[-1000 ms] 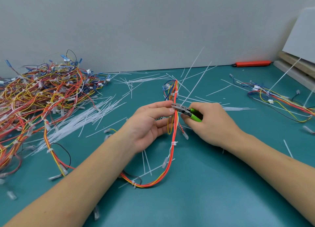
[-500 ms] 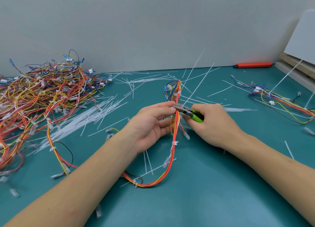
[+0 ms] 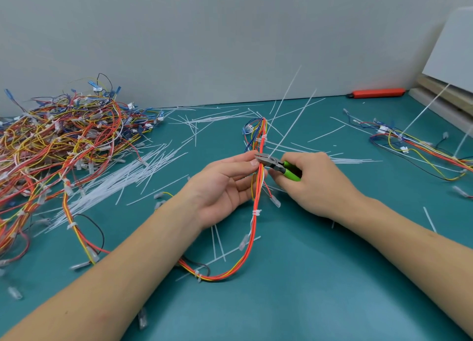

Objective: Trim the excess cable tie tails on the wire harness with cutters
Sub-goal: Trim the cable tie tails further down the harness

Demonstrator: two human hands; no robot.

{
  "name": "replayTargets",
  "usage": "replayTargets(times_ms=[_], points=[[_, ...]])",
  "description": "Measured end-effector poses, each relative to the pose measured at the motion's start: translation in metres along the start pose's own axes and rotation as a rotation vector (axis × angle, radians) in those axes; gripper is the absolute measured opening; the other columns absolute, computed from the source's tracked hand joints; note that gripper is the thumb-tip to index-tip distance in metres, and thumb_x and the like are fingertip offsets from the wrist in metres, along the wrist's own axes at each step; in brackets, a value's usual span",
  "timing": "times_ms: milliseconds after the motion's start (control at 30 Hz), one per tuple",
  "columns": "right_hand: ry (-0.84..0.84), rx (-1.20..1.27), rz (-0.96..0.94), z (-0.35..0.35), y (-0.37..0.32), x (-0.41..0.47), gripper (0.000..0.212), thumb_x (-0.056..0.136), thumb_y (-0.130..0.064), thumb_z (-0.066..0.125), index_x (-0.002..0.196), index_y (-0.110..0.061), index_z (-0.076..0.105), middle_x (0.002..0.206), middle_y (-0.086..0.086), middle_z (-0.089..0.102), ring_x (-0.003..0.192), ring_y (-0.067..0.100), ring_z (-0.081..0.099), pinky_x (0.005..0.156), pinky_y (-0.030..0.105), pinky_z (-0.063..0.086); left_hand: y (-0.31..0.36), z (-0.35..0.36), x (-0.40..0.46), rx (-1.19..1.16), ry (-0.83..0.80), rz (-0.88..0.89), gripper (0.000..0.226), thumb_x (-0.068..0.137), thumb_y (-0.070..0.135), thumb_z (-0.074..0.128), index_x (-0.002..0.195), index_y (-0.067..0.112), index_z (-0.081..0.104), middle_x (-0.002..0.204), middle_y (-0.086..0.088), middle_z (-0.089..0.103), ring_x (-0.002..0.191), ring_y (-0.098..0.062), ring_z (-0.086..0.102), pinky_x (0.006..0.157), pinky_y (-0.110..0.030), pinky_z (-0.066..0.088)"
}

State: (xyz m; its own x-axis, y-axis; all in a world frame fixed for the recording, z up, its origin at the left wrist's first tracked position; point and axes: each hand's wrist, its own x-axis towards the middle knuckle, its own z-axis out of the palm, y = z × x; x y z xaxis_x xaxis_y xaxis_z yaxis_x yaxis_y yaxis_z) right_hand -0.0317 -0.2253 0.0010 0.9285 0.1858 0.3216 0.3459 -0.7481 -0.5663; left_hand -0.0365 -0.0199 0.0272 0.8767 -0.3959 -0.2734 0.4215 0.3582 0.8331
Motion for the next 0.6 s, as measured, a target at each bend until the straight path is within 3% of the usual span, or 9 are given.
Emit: replayTargets(times_ms=[300, 467, 600], points=[[0.017, -0.079, 0.014, 0.0021, -0.0003, -0.0009, 0.047, 0.097, -0.054, 0.059, 0.068, -0.019, 0.047, 0.055, -0.006, 0.050, 0.050, 0.016, 0.038, 0.048, 0.030, 0.030, -0.0006, -0.0005, -0.0002, -0.030, -0.015, -0.014, 0.059, 0.078, 0.005, 0.069, 0.136, 0.003, 0.062, 0.092, -0.006, 0.071, 0.073, -0.012, 0.071, 0.072, -0.027, 0.061], [0.011, 0.007, -0.039, -0.0001, -0.0003, -0.0014, 0.039, 0.096, -0.047, 0.065, 0.071, -0.020, 0.055, 0.055, -0.004, 0.050, 0.054, 0.015, 0.043, 0.055, 0.038, 0.044, -0.0004, -0.0009, 0.0004, -0.056, -0.028, -0.023, 0.053, 0.077, 0.005, 0.070, 0.129, 0.006, 0.068, 0.092, -0.005, 0.074, 0.076, -0.012, 0.072, 0.067, -0.027, 0.060], [-0.005, 0.021, -0.047, -0.0003, 0.0002, -0.0001, 0.034, 0.096, -0.046, 0.066, 0.074, -0.021, 0.058, 0.058, -0.004, 0.052, 0.057, 0.016, 0.046, 0.058, 0.039, 0.046, -0.0015, -0.0018, 0.0012, -0.095, -0.035, -0.045, 0.044, 0.076, 0.003, 0.070, 0.120, 0.009, 0.072, 0.090, -0.005, 0.073, 0.076, -0.013, 0.072, 0.062, -0.026, 0.058]])
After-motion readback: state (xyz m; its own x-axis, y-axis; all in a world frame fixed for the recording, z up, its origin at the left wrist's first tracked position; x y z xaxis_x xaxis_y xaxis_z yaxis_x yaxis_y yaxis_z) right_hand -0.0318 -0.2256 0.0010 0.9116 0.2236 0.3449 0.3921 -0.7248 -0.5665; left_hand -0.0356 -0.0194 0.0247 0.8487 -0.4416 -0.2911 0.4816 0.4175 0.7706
